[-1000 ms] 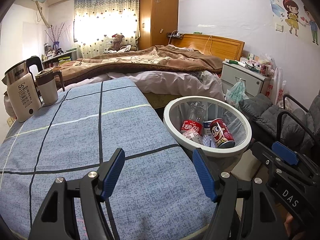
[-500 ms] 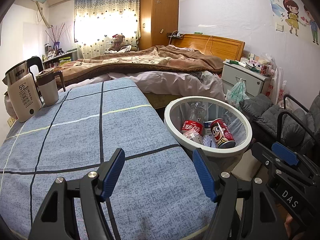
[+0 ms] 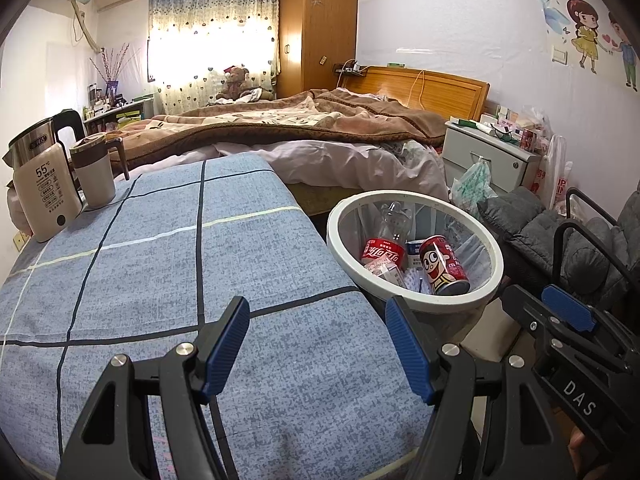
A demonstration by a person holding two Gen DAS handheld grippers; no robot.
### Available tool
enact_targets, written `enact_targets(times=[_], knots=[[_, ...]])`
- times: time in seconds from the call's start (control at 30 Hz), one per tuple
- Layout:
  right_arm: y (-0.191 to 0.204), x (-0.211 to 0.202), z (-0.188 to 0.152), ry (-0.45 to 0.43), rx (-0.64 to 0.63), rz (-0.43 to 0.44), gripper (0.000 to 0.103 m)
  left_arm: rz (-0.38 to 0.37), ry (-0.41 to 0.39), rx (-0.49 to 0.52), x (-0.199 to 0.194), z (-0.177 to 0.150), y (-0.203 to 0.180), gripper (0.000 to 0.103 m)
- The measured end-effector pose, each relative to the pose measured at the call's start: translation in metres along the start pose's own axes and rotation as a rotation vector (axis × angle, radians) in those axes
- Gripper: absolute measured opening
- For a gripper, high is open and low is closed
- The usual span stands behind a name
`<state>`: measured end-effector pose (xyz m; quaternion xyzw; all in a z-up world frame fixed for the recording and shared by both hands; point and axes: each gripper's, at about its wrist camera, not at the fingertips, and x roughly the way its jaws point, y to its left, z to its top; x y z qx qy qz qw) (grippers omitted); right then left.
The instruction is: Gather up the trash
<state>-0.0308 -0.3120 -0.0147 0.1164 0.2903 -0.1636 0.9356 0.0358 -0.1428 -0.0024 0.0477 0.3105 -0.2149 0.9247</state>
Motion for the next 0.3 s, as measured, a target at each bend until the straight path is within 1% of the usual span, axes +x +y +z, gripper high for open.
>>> enact_targets(times=[0.3], knots=[[-0.0002, -0.0001, 0.0004, 0.0, 0.001, 0.0, 0.056, 0.005, 0.001, 0.004, 0.0008, -0.0004, -0.0022, 0.072]])
